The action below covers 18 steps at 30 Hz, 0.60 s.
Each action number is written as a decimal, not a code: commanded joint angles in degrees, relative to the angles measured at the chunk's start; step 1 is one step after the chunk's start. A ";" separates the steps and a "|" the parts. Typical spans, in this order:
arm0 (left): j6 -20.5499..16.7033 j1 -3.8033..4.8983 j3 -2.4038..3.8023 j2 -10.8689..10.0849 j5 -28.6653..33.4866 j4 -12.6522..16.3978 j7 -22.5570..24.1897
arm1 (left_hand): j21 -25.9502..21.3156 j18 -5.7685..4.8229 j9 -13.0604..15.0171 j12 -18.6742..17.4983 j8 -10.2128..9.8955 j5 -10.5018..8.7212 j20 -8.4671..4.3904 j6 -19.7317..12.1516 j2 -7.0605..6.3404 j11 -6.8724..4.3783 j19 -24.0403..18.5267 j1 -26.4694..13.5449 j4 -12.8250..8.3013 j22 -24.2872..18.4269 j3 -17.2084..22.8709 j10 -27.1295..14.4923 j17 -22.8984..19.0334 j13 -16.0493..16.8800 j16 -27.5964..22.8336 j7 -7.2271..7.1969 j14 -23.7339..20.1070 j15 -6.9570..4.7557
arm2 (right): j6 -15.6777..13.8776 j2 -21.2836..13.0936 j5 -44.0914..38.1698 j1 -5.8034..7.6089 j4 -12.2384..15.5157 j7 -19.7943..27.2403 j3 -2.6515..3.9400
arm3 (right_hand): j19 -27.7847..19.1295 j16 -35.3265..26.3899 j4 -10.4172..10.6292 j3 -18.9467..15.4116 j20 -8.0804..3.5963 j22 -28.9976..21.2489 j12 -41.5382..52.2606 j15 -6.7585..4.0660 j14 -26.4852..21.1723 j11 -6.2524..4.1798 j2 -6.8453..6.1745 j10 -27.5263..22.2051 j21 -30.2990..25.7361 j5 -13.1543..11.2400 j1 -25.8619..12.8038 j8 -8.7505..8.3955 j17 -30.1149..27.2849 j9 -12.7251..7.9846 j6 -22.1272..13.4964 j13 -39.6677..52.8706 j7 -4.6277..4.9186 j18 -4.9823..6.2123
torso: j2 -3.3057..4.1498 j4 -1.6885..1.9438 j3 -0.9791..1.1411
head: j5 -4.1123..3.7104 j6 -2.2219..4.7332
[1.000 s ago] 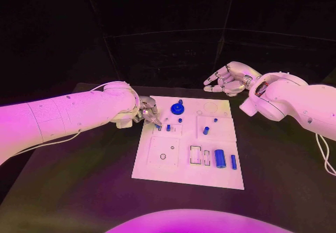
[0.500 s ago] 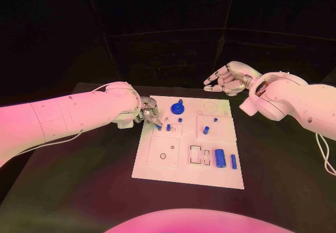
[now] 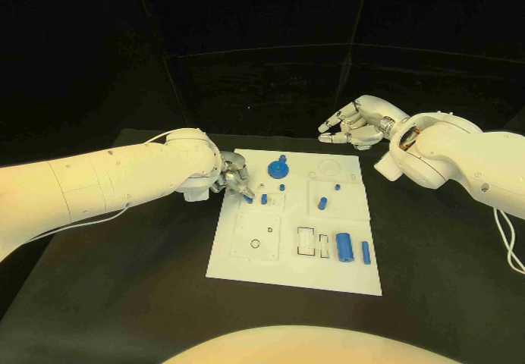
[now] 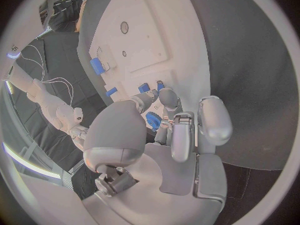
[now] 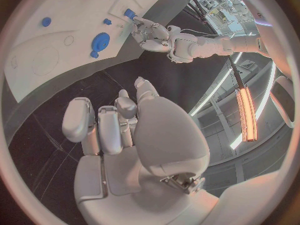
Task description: Assemble the parts on the task board
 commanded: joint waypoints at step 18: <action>1.67 -0.20 -0.15 -0.07 0.21 0.18 -1.66 | 0.48 -0.53 0.11 -0.18 0.23 6.53 -0.18 1.23 -1.34 -0.36 0.58 -0.57 -8.55 0.61 9.29 1.21 15.00 -0.29 0.41 -0.34 6.03 -0.06 | 0.23 0.18 -0.05 0.11 -0.13 0.37 0.03 | -0.21 -0.30 -0.24 0.20 -0.12 -0.06 -0.24 -0.40 2.17 0.02 0.62 -0.26 -0.29 0.34 0.05 0.35 -0.06 -0.08 0.14 -0.06 -0.02 0.61 | 0.04 -0.03 0.01 | 0.20 -0.26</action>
